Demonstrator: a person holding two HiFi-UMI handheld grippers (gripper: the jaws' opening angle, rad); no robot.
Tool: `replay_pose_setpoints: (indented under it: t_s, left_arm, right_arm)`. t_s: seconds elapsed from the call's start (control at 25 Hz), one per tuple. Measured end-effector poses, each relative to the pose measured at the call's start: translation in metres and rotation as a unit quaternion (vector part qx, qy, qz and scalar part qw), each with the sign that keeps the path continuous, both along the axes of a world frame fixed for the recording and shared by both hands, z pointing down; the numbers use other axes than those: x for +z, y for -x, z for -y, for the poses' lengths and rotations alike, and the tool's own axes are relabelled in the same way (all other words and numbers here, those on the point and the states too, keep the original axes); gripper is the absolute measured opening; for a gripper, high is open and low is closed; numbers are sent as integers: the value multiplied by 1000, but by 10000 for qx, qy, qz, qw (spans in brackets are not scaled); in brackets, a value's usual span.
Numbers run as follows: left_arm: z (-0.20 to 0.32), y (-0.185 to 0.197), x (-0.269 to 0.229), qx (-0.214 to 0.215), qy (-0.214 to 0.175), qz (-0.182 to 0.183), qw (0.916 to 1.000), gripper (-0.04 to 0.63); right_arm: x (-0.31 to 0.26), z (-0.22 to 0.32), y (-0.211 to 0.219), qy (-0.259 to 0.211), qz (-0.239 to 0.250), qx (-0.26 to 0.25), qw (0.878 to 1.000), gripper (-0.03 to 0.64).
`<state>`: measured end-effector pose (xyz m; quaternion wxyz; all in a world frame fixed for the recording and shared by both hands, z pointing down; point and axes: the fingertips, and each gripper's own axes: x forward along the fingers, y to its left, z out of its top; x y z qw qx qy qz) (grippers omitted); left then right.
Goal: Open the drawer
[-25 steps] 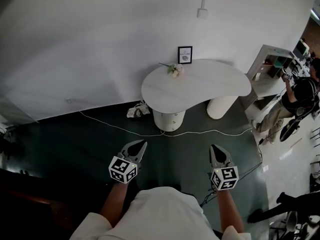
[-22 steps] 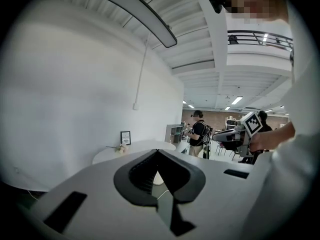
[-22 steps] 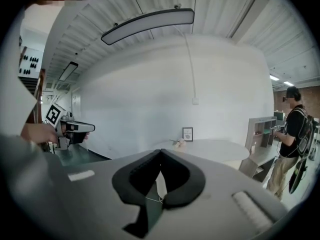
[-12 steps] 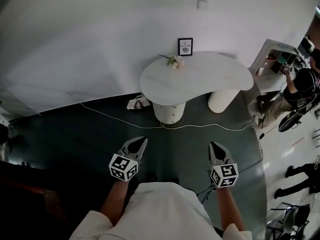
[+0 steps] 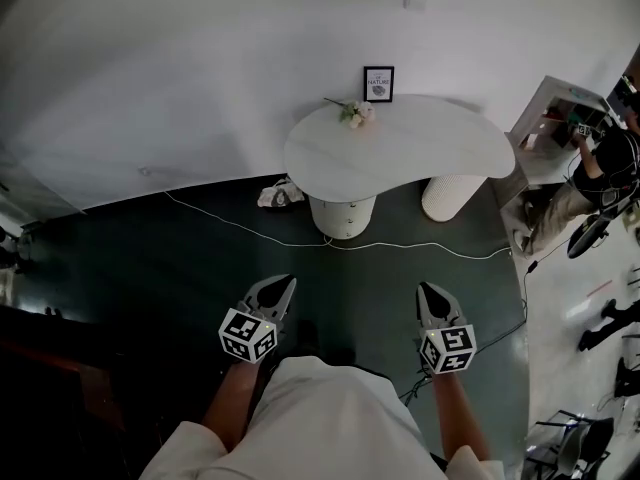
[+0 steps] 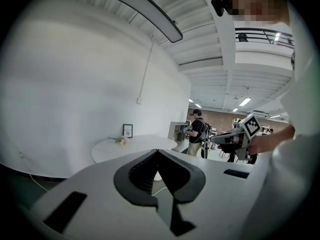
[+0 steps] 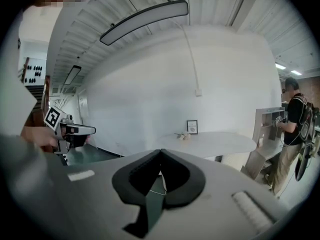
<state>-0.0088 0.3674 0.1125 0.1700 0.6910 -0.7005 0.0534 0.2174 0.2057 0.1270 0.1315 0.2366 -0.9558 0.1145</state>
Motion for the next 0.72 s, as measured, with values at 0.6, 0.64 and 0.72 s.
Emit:
replay_pose_setpoints:
  t_s: [0.6, 0.64, 0.72]
  left_arm:
    - [54, 53, 12, 179, 63, -48, 9998, 6]
    - [60, 59, 12, 209, 66, -56, 9997, 6]
    - [71, 71, 13, 269, 85, -82, 9996, 6]
  right_arm:
    - [8, 40, 60, 28, -137, -81, 9999, 3]
    - [9, 43, 65, 30, -160, -73, 9998, 3]
    - [11, 50, 77, 52, -207, -49, 9998, 3]
